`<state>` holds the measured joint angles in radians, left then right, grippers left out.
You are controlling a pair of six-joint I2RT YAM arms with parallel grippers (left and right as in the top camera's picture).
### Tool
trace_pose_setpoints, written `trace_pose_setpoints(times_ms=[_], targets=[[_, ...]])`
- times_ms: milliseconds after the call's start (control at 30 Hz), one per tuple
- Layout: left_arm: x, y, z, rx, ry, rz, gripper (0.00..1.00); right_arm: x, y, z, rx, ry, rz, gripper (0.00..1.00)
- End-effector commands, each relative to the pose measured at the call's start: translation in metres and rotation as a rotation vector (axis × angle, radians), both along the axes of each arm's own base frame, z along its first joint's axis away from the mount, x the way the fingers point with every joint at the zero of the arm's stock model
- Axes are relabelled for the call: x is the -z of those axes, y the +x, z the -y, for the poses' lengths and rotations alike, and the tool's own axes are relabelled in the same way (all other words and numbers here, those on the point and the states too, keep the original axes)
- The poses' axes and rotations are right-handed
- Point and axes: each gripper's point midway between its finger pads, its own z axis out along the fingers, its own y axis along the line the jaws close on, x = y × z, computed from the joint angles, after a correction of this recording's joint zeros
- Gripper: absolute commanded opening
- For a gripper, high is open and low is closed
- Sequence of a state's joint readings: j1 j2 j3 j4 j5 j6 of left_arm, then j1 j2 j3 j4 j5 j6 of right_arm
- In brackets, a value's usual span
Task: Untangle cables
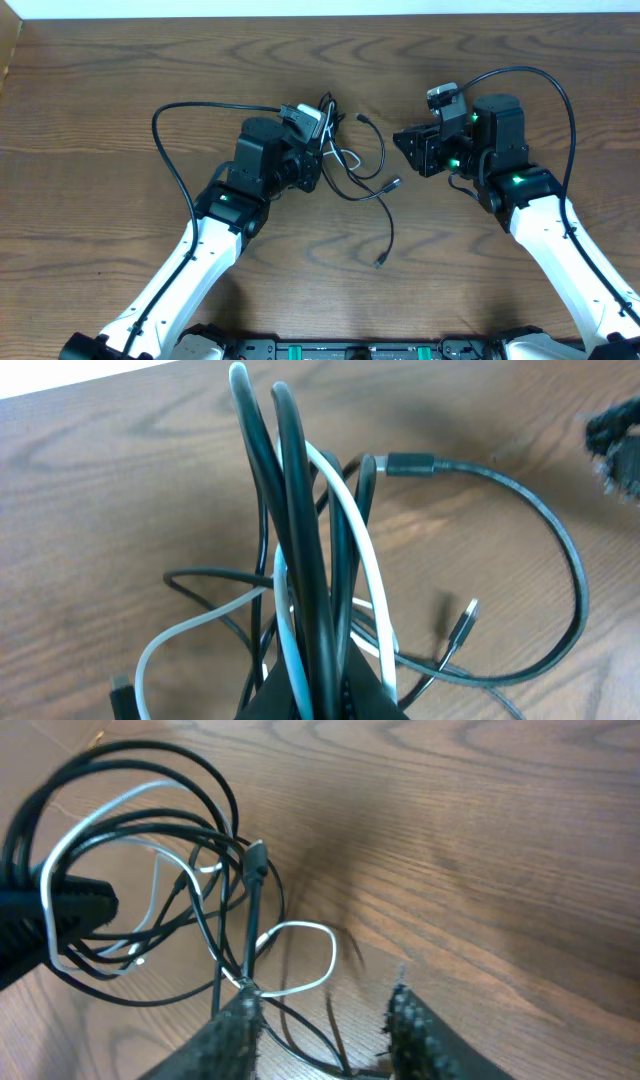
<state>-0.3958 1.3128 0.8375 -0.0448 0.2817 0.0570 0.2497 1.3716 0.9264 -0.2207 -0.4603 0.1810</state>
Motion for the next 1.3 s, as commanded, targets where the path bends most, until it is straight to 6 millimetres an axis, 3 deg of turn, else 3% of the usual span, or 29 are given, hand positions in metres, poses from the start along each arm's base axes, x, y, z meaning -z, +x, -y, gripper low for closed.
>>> trace_pose_setpoints(times_ms=[0,33,100,267,433,500,600,700,833,1000,1033,1133,1267], targets=[[-0.013,0.006,0.003,-0.015,-0.045,0.038,0.08,-0.010,-0.002,-0.002,-0.017,0.024,0.015,0.32],[-0.015,0.007,0.003,-0.015,-0.050,0.046,0.08,-0.013,-0.005,-0.008,-0.059,0.042,0.027,0.22],[-0.017,0.008,0.004,-0.015,-0.053,0.058,0.08,-0.029,-0.015,-0.025,-0.205,0.095,0.096,0.18],[-0.017,0.008,0.004,-0.016,-0.053,0.058,0.08,-0.079,-0.022,-0.049,-0.393,0.223,0.310,0.35],[-0.022,0.010,0.005,-0.022,-0.072,0.068,0.08,-0.099,-0.016,-0.051,-0.384,0.256,0.384,0.39],[-0.036,0.012,0.009,-0.039,-0.147,0.079,0.08,-0.099,-0.016,-0.051,-0.386,0.252,0.390,0.43],[-0.072,0.009,0.029,0.062,-0.273,0.163,0.08,-0.087,-0.017,-0.050,-0.406,0.196,0.396,0.45],[-0.110,0.000,0.046,0.193,-0.369,0.279,0.08,-0.048,-0.009,-0.040,-0.383,0.035,0.364,0.49],[-0.139,-0.008,0.053,0.244,-0.485,0.317,0.08,-0.007,0.006,-0.030,-0.320,-0.051,0.268,0.52],[-0.141,-0.013,0.056,0.275,-0.497,0.315,0.08,0.032,0.011,-0.031,-0.310,-0.052,0.152,0.44],[-0.143,-0.013,0.056,0.275,-0.497,0.319,0.08,0.050,0.012,-0.028,-0.281,-0.058,0.083,0.41],[-0.147,-0.014,0.054,0.273,-0.499,0.331,0.08,0.076,0.010,-0.022,-0.260,-0.088,-0.002,0.33],[-0.151,-0.013,0.048,0.260,-0.499,0.342,0.08,0.080,0.011,-0.014,-0.228,-0.080,-0.041,0.34]])
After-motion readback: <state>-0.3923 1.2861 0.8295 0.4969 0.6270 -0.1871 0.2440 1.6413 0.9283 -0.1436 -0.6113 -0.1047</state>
